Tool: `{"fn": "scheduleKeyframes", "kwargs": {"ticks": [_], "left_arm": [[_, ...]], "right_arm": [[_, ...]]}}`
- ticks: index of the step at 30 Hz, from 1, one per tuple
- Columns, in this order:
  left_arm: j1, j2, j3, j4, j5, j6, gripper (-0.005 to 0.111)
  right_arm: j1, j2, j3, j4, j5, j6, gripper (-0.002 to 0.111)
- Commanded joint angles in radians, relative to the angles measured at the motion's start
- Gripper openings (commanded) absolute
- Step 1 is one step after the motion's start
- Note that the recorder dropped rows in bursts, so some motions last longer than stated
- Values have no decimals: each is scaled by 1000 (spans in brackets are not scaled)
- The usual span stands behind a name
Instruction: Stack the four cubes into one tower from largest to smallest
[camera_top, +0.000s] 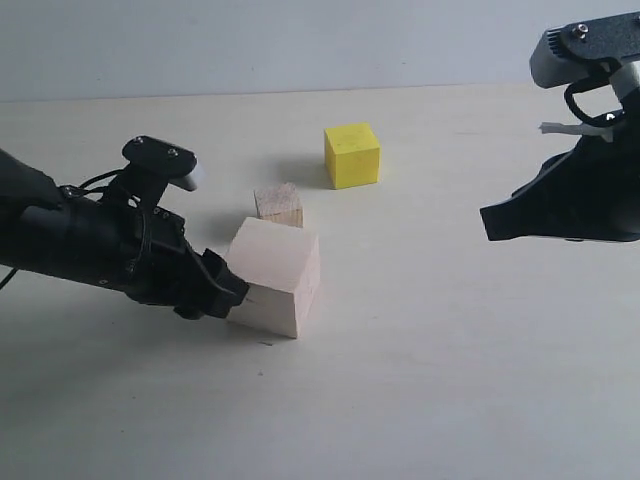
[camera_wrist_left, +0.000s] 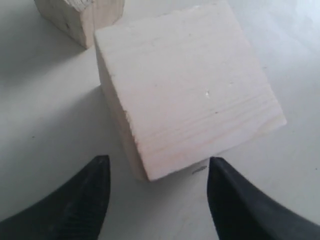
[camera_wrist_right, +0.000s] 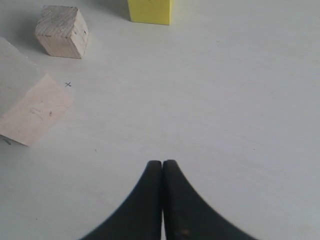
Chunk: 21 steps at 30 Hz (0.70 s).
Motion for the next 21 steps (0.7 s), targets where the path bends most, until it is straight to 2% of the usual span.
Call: {"fn": "scheduleKeyframes", "kwargs": {"ticks": [1,9,17,21], "left_arm": [[-4,41,-11,-39,-6,5,56],[-11,123,-55,-81,50,5,56],[-47,123,-107,-192,40,29,56],[-47,125,-114,-195,8,36,56]], "right_arm": [[1,2,-7,-2,-2,0,0],[1,2,-7,0,30,0,0],[1,-24,-7,0,38,0,0],[1,-38,-7,-2,38,0,0]]}}
